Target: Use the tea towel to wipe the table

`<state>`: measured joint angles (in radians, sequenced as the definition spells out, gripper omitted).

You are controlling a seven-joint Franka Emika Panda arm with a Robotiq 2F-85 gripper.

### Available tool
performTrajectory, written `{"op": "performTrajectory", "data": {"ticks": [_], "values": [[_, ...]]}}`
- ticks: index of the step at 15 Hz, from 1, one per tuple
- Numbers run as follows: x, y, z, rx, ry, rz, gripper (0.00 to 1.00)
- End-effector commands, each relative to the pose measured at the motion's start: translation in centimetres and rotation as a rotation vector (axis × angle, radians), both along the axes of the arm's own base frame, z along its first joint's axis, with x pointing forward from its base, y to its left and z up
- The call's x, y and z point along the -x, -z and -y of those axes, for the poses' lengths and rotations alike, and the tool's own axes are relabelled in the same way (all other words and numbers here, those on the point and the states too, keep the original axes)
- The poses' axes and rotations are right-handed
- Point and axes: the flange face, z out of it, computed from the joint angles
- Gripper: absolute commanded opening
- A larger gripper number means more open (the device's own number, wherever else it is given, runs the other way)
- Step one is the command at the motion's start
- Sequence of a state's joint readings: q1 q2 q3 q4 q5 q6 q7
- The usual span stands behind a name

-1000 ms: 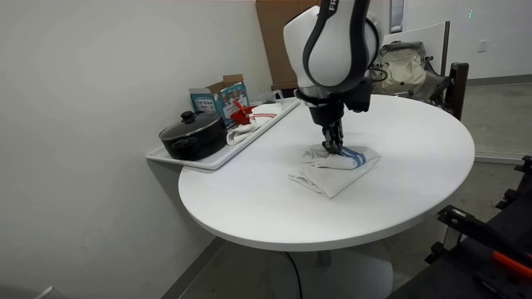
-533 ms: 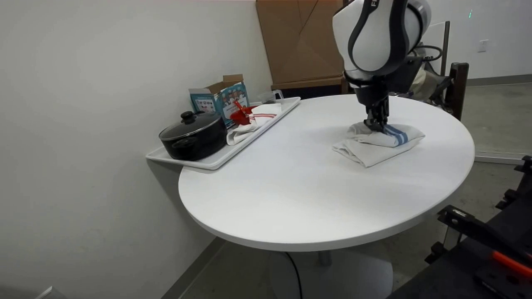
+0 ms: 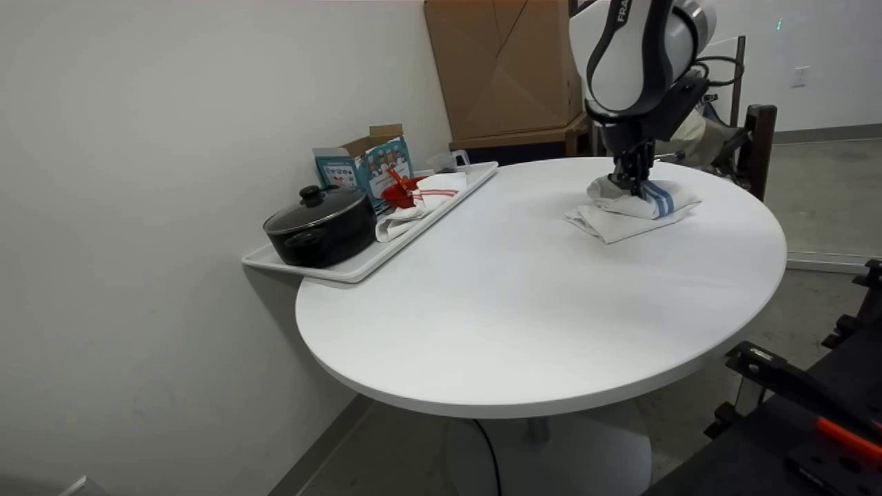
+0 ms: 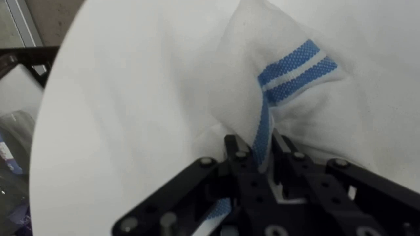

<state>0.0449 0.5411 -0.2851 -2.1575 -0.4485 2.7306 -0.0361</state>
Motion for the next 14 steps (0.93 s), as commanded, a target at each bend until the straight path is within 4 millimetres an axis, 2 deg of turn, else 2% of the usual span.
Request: {"op": "performTrajectory", "data": {"ticks": [1,3,6,14], "values": [[-1.8,1.7,-6.9,-0.03,-0.133,0.028,0.05],[-1.4,2.6,-11.8,-0.067,-0.239,0.026,0.05],[-0.6,2.2,-18.4,-0.119,-0.379,0.03,0.05],[3.6,0.9,-32.9,-0.283,-0.678,0.031,0.05]]}}
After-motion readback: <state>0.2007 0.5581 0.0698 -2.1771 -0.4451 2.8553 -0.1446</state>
